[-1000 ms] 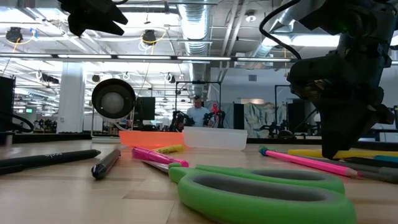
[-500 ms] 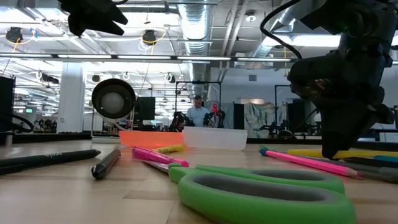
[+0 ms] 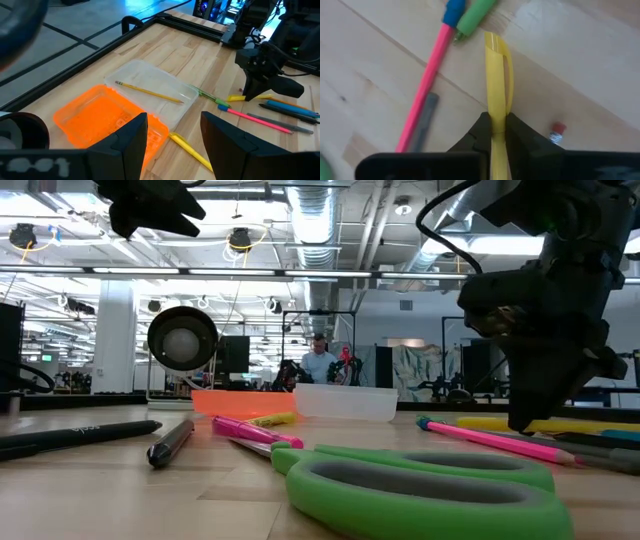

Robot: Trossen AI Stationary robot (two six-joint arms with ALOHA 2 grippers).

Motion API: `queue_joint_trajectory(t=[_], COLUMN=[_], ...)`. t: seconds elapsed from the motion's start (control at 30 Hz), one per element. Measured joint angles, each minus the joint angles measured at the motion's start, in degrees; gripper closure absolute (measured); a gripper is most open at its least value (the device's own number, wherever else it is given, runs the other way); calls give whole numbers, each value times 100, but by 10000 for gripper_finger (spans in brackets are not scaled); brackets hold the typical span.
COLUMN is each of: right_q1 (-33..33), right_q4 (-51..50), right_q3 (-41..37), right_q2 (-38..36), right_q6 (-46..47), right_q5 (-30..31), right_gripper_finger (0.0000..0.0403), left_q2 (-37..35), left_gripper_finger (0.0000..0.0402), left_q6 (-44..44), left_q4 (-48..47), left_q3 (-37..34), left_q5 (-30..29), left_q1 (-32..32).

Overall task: Pick & place school supplies into a supply box
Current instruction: Put the right yellow pen into the orange supply box

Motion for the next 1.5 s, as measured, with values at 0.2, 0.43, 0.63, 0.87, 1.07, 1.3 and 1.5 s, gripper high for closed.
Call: queue_joint_trajectory(t=[0.2,0.43,0.63,0.87,1.07,1.3,1.5], right_q1=[0,-2,-4,-201,-816,-2005,-2943], right_q4=[173,173,67,85,646,2214,3220], right_q3=[2,12,12,12,12,12,17], right_q2=[-9,-210,-663,-1267,-1516,-1253,-718], right_q6=[0,-105,-290,-502,-979,-1700,-1910], right_q5=[-12,-17,157,535,690,435,-228], right_gripper_finger=[384,386,386,385,386,382,383], left_q2=[0,0,-2,-2,24,35,35], left_gripper_finger=[229,229,229,229,229,229,229], left_q6=[0,4,11,43,39,94,98], left_q4=[-1,-6,-42,-39,0,0,-2], left_q3=[0,0,0,-38,-87,-92,-92], left_q5=[1,1,-6,-118,-112,-104,-102], left_q1=[0,0,0,0,0,0,0])
